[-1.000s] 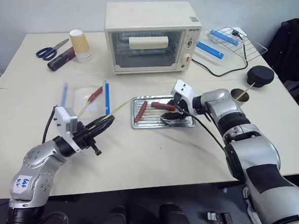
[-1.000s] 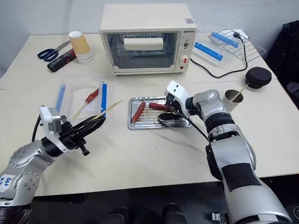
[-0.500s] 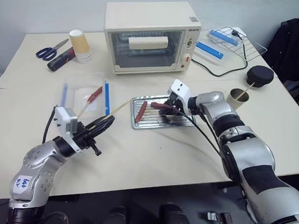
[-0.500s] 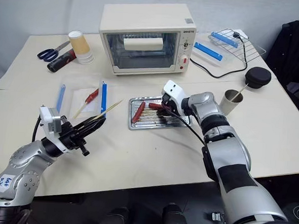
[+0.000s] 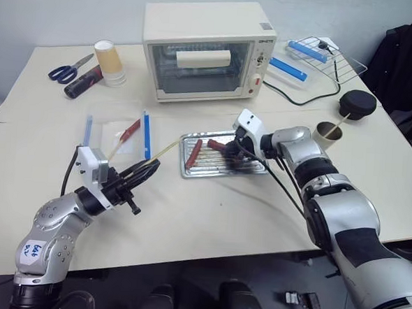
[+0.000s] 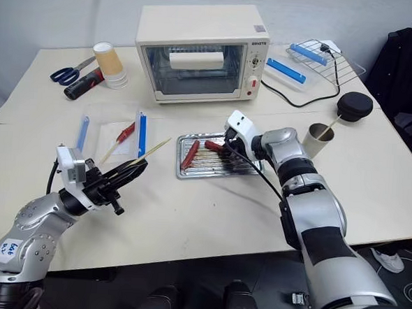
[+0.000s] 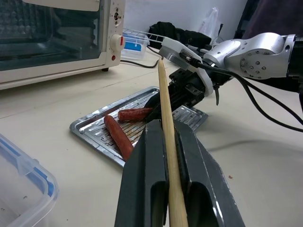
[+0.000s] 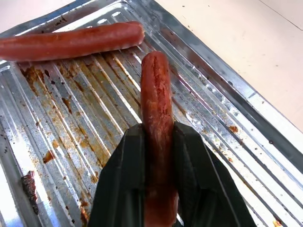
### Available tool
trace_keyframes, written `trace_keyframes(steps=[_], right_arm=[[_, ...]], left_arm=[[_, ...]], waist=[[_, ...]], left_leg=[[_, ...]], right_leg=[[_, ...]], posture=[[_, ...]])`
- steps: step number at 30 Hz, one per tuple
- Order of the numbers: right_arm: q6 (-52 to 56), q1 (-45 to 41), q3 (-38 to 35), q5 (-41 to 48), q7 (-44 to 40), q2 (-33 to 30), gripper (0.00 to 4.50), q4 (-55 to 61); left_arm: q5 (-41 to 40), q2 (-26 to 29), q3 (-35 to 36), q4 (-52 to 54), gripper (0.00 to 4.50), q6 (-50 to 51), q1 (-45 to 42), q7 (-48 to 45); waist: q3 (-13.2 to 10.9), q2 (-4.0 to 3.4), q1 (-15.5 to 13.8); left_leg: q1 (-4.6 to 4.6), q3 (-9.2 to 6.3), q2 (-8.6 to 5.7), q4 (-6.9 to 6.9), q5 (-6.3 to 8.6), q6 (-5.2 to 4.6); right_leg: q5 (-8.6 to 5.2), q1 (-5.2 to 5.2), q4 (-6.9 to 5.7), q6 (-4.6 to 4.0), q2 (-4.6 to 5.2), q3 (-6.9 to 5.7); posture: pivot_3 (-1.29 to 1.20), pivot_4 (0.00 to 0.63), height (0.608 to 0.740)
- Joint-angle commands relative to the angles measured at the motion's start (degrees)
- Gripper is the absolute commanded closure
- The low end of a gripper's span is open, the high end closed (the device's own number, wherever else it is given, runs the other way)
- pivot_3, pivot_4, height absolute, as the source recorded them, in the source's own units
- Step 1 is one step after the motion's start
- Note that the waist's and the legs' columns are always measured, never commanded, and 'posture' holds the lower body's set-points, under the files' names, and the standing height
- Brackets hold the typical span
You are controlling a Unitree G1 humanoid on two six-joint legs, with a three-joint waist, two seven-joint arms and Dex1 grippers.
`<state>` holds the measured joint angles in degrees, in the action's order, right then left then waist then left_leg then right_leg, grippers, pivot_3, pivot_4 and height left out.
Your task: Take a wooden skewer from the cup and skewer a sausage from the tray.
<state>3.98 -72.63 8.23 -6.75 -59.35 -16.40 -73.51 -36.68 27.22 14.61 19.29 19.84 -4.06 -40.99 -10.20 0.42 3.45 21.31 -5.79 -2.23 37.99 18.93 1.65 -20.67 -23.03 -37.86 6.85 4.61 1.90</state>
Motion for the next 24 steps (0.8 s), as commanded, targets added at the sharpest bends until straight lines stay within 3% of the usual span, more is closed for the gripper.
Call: trace_keyframes(steps=[1,19,24], right_arm=[[-0.1,0.6,-0.8,0.3,-0.8,-0.7,3.66,2.0],[0.0,2.2,-1.9,1.8,-6.6,-2.3,3.66,5.4],[0.3,3.7,-1.4,2.6,-12.2,-3.7,3.66,10.3]], left_arm=[[-0.2,0.2,0.0,0.1,4.50,-1.1,-0.7,-0.6],[-0.1,0.0,-0.8,-0.5,4.50,-0.7,-1.9,-0.6],[-0.2,0.3,-0.9,-0.9,4.50,-0.9,-2.0,-0.8]], waist=[[0.0,0.00,0.0],[0.0,0.00,0.0],[0.0,0.00,0.0]], left_leg=[[0.00,0.00,0.00,0.00,0.00,0.00],[0.00,0.01,0.00,0.01,0.00,0.00],[0.00,0.01,-0.01,0.01,0.00,0.00]], right_leg=[[0.00,0.00,0.00,0.00,0.00,0.00],[0.00,0.00,-0.02,0.00,0.00,0.00],[0.00,-0.01,-0.02,0.00,0.01,0.00]], posture=[[0.00,0.150,0.740],[0.00,0.150,0.740],[0.00,0.150,0.740]])
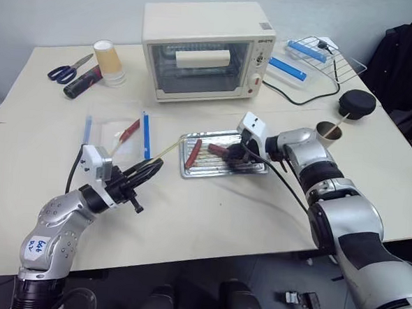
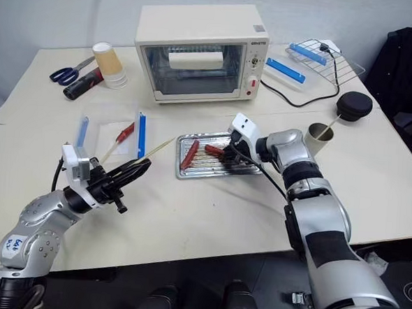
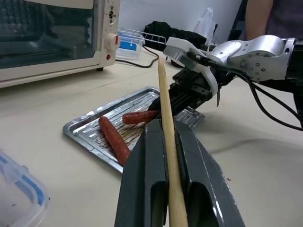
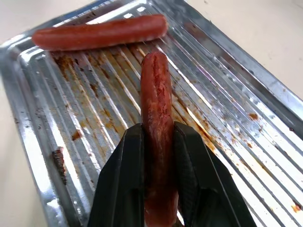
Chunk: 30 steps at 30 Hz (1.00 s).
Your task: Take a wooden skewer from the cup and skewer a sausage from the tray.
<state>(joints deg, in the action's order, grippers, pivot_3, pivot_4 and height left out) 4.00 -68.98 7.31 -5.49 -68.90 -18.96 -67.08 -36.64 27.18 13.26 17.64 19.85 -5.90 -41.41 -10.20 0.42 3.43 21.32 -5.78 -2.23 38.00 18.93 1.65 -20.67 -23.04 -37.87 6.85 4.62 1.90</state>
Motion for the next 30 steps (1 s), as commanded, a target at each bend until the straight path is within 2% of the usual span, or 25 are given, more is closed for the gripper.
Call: trace_keyframes(steps=[1,2,5,8,12,14,19,21,24,30], right_arm=[[0.5,0.3,-0.4,1.3,-3.0,-1.4,3.66,4.6],[0.5,0.5,-0.3,1.3,-3.5,-1.6,3.66,5.1],[0.8,1.0,-0.9,1.6,-2.2,-2.0,4.12,6.5],[2.6,1.4,-2.0,3.2,-3.2,-2.7,4.12,9.5],[6.4,5.7,-1.5,6.3,-10.2,-6.1,4.12,22.1],[9.3,9.4,-1.4,8.4,-12.5,-8.6,4.12,31.9],[6.9,20.0,0.5,9.1,-18.9,-19.5,4.12,55.6],[6.5,23.2,0.4,9.4,-19.4,-23.5,4.12,62.4],[7.9,26.8,0.9,10.3,-19.4,-28.1,4.12,70.7],[17.1,28.0,0.8,15.2,-16.9,-30.1,4.12,81.1]], left_arm=[[-0.2,0.3,0.5,0.7,4.50,-0.9,-0.2,-0.4],[-0.2,0.3,0.5,0.6,4.50,-0.9,-0.2,-0.4],[-0.3,0.2,0.2,0.3,4.50,-0.8,-0.7,-0.5],[-0.2,0.1,-0.2,0.0,4.50,-0.7,-1.4,-0.5],[-0.2,0.7,-0.5,-0.2,4.50,-0.5,-1.7,-1.1],[-0.1,1.6,-1.0,-0.4,4.50,-0.2,-1.9,-2.2],[4.2,7.6,-5.8,-1.9,4.50,-2.5,-2.6,-11.3],[6.4,10.2,-9.0,-2.6,4.50,-4.3,-3.0,-16.3],[8.1,11.2,-12.6,-4.3,4.50,-5.5,-5.2,-20.1],[9.2,10.1,-16.0,-6.2,4.50,-5.2,-8.6,-22.6]], waist=[[0.0,0.00,0.0],[0.0,0.00,0.0],[0.0,0.00,0.0],[0.0,0.00,0.0],[0.0,0.00,-0.4],[0.0,0.00,-0.4],[0.0,0.00,-1.2],[0.0,0.00,-1.7],[0.0,-0.01,-1.9],[0.0,0.00,-1.8]], left_leg=[[0.00,0.00,0.00,0.01,0.00,0.00],[0.00,0.00,0.00,0.01,0.00,0.00],[0.00,0.00,0.00,0.02,0.00,0.00],[0.00,0.00,0.00,0.01,0.00,0.00],[0.03,-0.01,0.00,0.02,0.00,0.00],[0.05,-0.02,-0.01,0.03,0.00,-0.01],[0.10,-0.03,-0.02,0.02,0.02,0.01],[0.11,-0.01,-0.02,0.03,0.02,0.01],[0.12,0.04,-0.01,0.00,0.02,0.00],[0.12,0.04,0.02,0.02,0.02,0.00]], right_leg=[[0.00,0.00,0.00,0.00,0.00,0.00],[0.00,0.00,0.00,0.00,0.00,0.00],[0.00,0.00,0.00,0.00,0.00,0.00],[0.00,0.00,0.00,0.00,0.00,0.00],[0.00,0.00,0.01,0.00,0.01,-0.02],[0.00,-0.01,0.04,0.00,0.03,-0.02],[0.00,-0.03,0.06,0.00,0.02,-0.03],[0.00,-0.07,0.06,0.00,0.01,-0.01],[0.00,-0.09,0.07,0.00,0.02,0.04],[0.00,-0.09,0.06,0.00,-0.01,0.04]], posture=[[0.00,0.150,0.740],[0.00,0.150,0.740],[0.00,0.150,0.740],[0.00,0.150,0.740],[0.00,0.150,0.740],[0.00,0.150,0.740],[0.00,0.150,0.740],[0.00,0.150,0.740],[0.00,0.150,0.740],[0.00,0.150,0.740]])
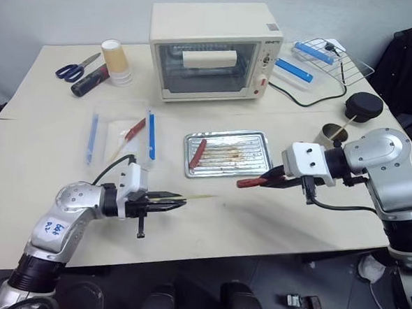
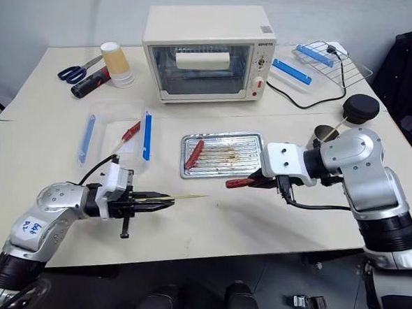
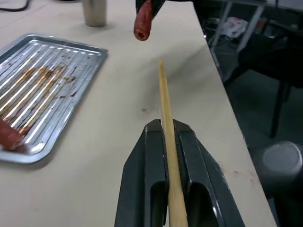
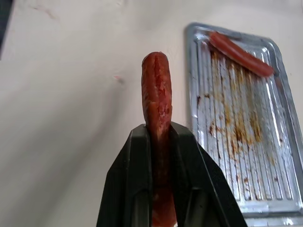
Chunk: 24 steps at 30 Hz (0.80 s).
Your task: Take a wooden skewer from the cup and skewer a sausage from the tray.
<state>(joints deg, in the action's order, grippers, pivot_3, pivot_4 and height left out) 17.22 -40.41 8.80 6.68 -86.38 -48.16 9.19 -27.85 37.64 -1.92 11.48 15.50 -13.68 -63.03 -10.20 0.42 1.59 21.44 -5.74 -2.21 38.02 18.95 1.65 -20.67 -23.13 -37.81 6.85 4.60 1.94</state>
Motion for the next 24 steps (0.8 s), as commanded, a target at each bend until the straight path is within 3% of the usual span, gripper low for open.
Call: trace_keyframes(steps=[1,24], right_arm=[[4.9,-0.6,-0.7,3.7,1.0,-0.9,4.12,5.6],[8.9,3.0,-0.6,8.1,5.1,-3.3,4.12,7.8]], left_arm=[[0.4,-0.7,-1.1,-0.3,4.50,-0.8,-1.2,-1.1],[-1.9,-4.5,1.1,-0.7,4.50,0.6,-2.4,0.7]], waist=[[0.0,0.00,0.0],[0.0,0.01,-0.2]], left_leg=[[0.00,0.00,0.00,0.00,0.00,0.00],[0.03,-0.02,-0.01,0.03,0.01,-0.02]], right_leg=[[0.00,0.00,0.00,0.00,0.00,0.00],[0.00,0.00,0.01,0.00,0.02,-0.02]], posture=[[0.00,0.150,0.740],[0.00,0.150,0.740]])
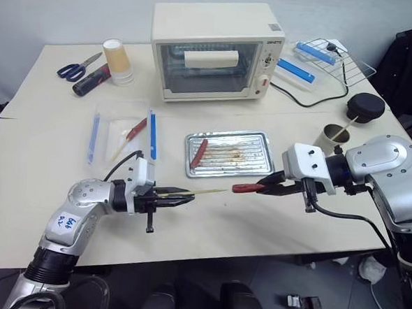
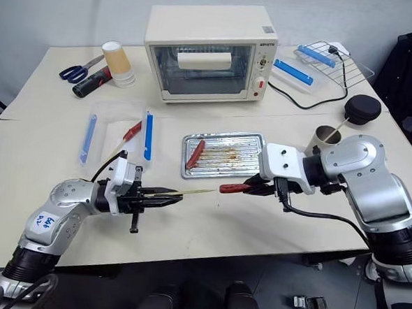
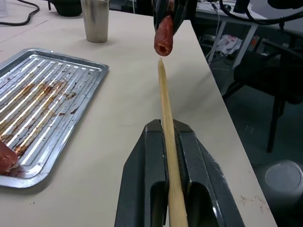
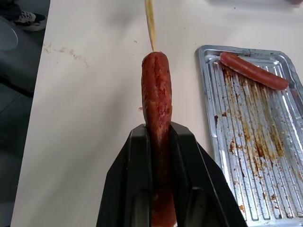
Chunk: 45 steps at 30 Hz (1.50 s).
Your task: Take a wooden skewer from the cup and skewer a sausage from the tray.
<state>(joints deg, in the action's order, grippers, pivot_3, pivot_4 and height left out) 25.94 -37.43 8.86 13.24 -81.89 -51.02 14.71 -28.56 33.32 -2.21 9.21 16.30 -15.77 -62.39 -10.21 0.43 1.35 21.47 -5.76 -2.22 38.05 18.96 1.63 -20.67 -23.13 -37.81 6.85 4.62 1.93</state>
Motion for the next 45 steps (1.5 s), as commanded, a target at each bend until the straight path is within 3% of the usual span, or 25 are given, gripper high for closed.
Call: trace_keyframes(steps=[1,24,45], right_arm=[[0.4,0.0,-0.6,1.7,0.9,-0.2,4.12,2.3],[0.9,-1.3,1.7,3.7,2.6,1.3,4.12,2.7],[-3.8,-0.3,1.1,2.4,1.1,-0.7,4.12,-4.1]], left_arm=[[-1.1,-0.1,1.4,1.4,4.50,-0.3,-0.4,0.1],[-1.3,-1.1,0.8,2.0,4.50,-0.3,-0.5,0.5],[-1.8,-0.4,1.9,3.2,4.50,0.9,0.8,0.1]], waist=[[0.0,0.00,0.0],[0.0,0.00,0.0],[0.0,0.00,0.0]], left_leg=[[0.00,-0.01,0.00,0.00,0.00,0.00],[0.00,0.00,0.00,0.00,0.00,0.00],[0.00,0.00,0.00,0.00,0.00,0.00]], right_leg=[[0.00,0.00,0.00,0.00,0.00,0.00],[0.00,0.00,0.00,0.00,0.00,0.00],[0.00,0.00,0.01,0.00,0.00,0.00]], posture=[[0.00,0.150,0.740],[0.00,0.150,0.740],[0.00,0.150,0.740]])
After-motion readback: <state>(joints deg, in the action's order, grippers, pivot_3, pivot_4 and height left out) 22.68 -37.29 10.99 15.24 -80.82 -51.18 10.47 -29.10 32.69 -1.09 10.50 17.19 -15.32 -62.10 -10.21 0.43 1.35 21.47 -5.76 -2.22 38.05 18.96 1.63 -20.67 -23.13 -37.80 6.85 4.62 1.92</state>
